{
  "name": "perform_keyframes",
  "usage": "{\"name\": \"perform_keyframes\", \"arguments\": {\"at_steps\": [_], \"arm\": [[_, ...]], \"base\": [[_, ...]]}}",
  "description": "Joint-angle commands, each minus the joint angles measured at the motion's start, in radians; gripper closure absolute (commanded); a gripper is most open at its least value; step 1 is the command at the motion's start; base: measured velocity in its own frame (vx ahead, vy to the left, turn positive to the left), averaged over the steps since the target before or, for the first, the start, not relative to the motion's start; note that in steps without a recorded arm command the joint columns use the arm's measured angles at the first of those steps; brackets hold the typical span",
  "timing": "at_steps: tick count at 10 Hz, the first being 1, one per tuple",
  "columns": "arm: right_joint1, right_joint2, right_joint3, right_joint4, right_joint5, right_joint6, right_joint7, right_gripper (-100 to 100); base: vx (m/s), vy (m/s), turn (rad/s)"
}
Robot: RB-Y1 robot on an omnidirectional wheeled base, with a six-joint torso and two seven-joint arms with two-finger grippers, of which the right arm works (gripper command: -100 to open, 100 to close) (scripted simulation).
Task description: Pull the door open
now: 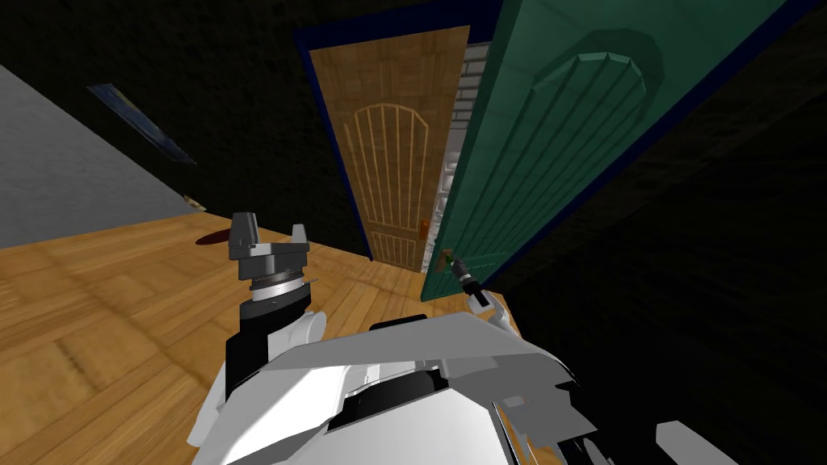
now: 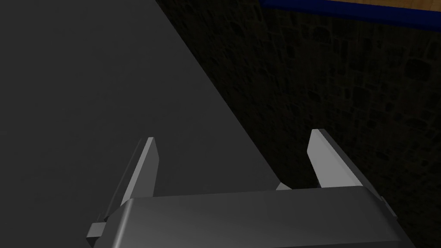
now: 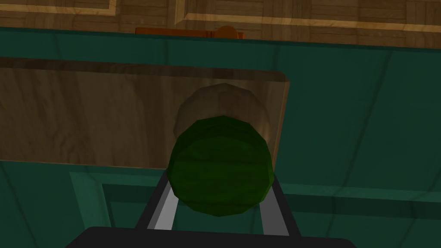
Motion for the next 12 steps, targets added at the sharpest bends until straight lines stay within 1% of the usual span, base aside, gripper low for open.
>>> {"name": "perform_keyframes", "arguments": {"at_steps": [1,2,3,4,5,9,11,12], "arm": [[0.015,-0.016,0.019,-0.007,0.003,-0.022,-0.022,100],[0.026,-0.029,0.027,-0.013,0.005,-0.035,-0.035,100],[0.021,-0.028,0.013,-0.010,0.002,-0.021,-0.026,100],[0.039,-0.053,0.027,-0.006,0.003,-0.056,-0.047,100],[0.043,-0.058,0.030,-0.006,0.004,-0.064,-0.052,100],[0.074,-0.110,0.059,-0.001,0.006,-0.139,-0.092,100],[0.085,-0.130,0.069,0.000,0.007,-0.167,-0.107,100],[0.084,-0.127,0.056,-0.001,0.005,-0.152,-0.100,100]], "base": [[-0.202,-0.067,0.102],[-0.215,-0.079,0.107],[-0.101,-0.045,0.009],[-0.134,-0.097,0.132],[-0.218,-0.109,0.155],[-0.204,-0.088,0.103],[-0.184,-0.090,0.102],[-0.083,-0.042,-0.003]]}}
